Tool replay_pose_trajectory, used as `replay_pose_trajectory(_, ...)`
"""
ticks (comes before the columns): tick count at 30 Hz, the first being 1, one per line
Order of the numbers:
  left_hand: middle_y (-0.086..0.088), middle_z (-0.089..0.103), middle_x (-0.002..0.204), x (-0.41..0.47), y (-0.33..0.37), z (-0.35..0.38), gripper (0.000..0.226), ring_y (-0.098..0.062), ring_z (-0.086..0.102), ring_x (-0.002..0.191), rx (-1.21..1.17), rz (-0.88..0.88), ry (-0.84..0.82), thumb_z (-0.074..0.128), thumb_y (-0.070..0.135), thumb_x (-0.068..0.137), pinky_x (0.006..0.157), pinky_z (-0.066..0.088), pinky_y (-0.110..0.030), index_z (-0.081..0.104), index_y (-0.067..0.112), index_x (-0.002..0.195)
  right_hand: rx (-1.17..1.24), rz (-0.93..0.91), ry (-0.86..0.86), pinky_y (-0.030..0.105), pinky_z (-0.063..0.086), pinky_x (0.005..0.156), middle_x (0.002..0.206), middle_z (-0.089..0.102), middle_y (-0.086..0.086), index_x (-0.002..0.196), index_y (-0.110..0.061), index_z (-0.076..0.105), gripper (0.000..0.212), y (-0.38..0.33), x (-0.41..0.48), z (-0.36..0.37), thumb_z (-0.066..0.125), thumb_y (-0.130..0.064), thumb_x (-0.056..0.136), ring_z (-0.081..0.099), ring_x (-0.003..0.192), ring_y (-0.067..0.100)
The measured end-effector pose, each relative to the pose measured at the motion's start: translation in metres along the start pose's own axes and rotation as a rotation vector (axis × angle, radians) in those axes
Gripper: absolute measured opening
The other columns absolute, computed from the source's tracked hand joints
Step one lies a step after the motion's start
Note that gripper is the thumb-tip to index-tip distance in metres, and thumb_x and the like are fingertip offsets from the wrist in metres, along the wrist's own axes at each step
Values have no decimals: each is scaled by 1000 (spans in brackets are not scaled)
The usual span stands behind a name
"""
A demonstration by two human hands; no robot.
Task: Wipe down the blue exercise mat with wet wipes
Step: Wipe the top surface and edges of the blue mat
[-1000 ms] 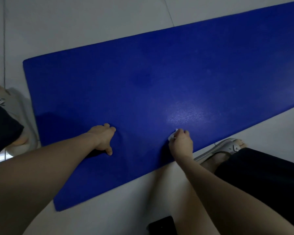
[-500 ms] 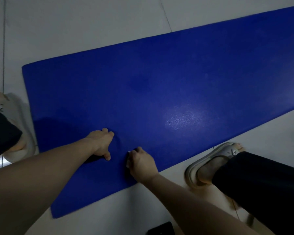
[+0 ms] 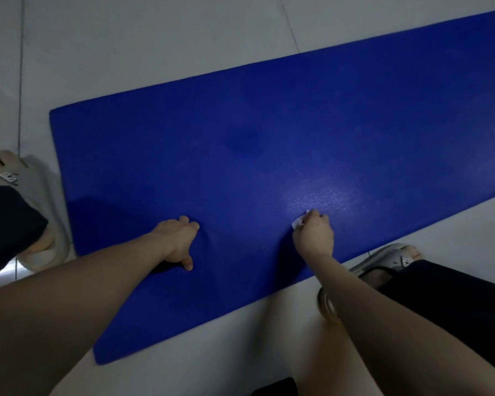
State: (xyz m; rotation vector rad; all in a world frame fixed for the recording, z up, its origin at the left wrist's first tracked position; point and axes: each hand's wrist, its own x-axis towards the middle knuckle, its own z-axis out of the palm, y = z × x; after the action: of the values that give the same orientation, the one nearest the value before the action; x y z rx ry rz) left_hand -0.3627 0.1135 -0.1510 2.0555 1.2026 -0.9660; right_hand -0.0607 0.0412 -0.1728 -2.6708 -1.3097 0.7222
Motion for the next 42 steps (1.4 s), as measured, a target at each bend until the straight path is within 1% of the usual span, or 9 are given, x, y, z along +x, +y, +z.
replay_pose_trajectory(4, 0, 43, 124, 0, 1, -1, 84, -16, 48, 102, 2, -2, 0, 86, 54, 70, 93, 48, -31, 44, 21, 135, -19, -197, -97, 38, 48, 76, 117, 54, 19, 118, -5, 53, 25, -42, -40, 26, 50, -17, 96, 63, 92, 40)
replay_pose_trajectory(11, -4, 44, 129, 1, 1, 0, 87, -20, 52, 107, 20, -14, 1, 85, 55, 71, 92, 50, -33, 42, 19, 137, -57, -534, -443, 40, 50, 76, 112, 54, 13, 111, -10, 58, 24, -95, -106, 63, 59, -30, 98, 58, 89, 29)
replay_pose_trajectory(13, -4, 44, 130, 1, 2, 0, 88, -20, 53, 108, 19, -16, 3, 85, 54, 72, 90, 50, -33, 41, 18, 138, -95, -589, -445, 40, 50, 73, 112, 54, 13, 110, -10, 59, 23, -99, -106, 64, 57, -30, 99, 58, 88, 29)
replay_pose_trajectory(17, -2, 44, 126, 2, 1, 1, 86, -18, 51, 103, 15, -12, 5, 86, 54, 70, 89, 50, -31, 43, 19, 136, -81, -495, -268, 34, 43, 70, 111, 54, 11, 104, -11, 63, 18, -85, -69, 53, 54, -26, 100, 61, 88, 32)
replay_pose_trajectory(22, -1, 44, 123, 2, 1, 1, 84, -16, 51, 99, 25, -3, 17, 86, 55, 70, 89, 52, -32, 44, 19, 134, 44, -217, -114, 37, 52, 86, 120, 56, 11, 100, -13, 69, 17, -45, -1, 14, 54, -15, 92, 66, 92, 32)
replay_pose_trajectory(28, -1, 43, 125, 1, 1, 2, 83, -16, 50, 98, 15, -6, 12, 86, 53, 70, 90, 52, -33, 44, 20, 134, 78, 29, 67, 35, 38, 65, 123, 47, 21, 115, -3, 49, 23, -12, 36, -17, 54, -21, 100, 52, 79, 35)
replay_pose_trajectory(33, -1, 43, 123, 1, 1, 2, 82, -16, 50, 98, 7, -3, 1, 87, 53, 70, 90, 51, -32, 45, 20, 132, 105, -73, 16, 37, 48, 76, 113, 55, 16, 107, -7, 60, 16, -42, 13, 5, 54, -13, 94, 58, 82, 34)
replay_pose_trajectory(37, -1, 43, 124, 1, 0, 1, 84, -16, 49, 99, 10, -10, 4, 87, 53, 70, 89, 50, -31, 44, 20, 135, 59, -250, -124, 31, 37, 67, 104, 56, 15, 101, -7, 61, 15, -83, -27, 30, 54, -19, 94, 59, 80, 35)
replay_pose_trajectory(42, -5, 43, 129, -2, 1, -1, 86, -21, 52, 103, 18, -18, -9, 86, 53, 71, 87, 48, -31, 42, 19, 137, -62, -526, -363, 31, 36, 61, 99, 56, 10, 86, -13, 50, 14, -118, -74, 56, 54, -24, 93, 46, 70, 20)
